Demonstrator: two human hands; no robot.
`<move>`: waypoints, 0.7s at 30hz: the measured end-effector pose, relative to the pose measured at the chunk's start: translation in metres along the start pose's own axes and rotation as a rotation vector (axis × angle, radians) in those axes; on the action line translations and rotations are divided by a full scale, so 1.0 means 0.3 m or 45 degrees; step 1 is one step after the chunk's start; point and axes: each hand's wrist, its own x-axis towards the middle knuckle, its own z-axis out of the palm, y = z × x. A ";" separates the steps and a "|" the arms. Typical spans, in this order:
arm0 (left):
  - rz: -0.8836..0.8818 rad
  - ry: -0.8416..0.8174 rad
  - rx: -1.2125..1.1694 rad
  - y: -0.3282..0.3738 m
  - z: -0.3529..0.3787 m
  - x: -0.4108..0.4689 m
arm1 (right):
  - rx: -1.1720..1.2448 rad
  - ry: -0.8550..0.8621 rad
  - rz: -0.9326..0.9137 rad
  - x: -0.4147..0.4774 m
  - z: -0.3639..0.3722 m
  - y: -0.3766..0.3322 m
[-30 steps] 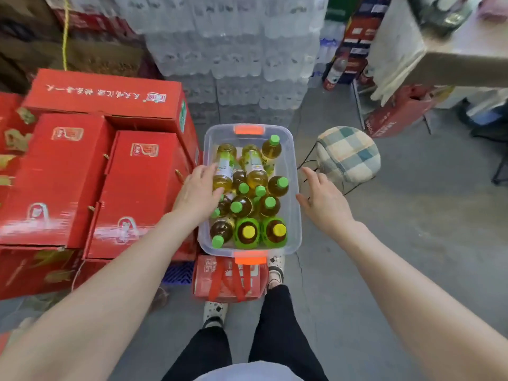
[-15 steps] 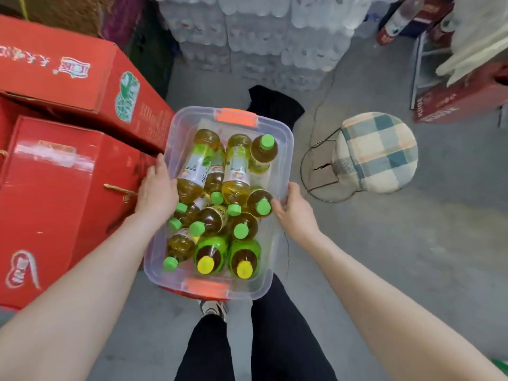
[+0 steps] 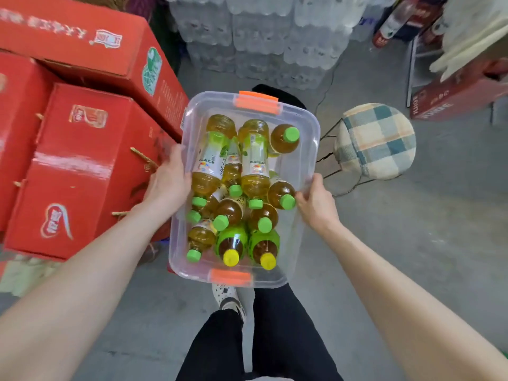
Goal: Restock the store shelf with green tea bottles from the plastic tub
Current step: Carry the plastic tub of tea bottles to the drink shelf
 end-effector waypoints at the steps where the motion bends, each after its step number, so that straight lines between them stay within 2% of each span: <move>1: 0.019 0.000 -0.010 -0.009 0.000 -0.050 | 0.016 0.017 -0.025 -0.051 -0.006 0.021; 10: 0.196 -0.045 -0.182 -0.113 0.036 -0.450 | 0.138 0.216 -0.044 -0.503 -0.018 0.127; 16: 0.066 -0.098 -0.230 -0.237 0.115 -0.781 | 0.069 0.186 -0.014 -0.738 0.089 0.239; 21: -0.105 -0.003 -0.321 -0.365 0.208 -1.112 | -0.078 0.063 -0.102 -0.896 0.201 0.321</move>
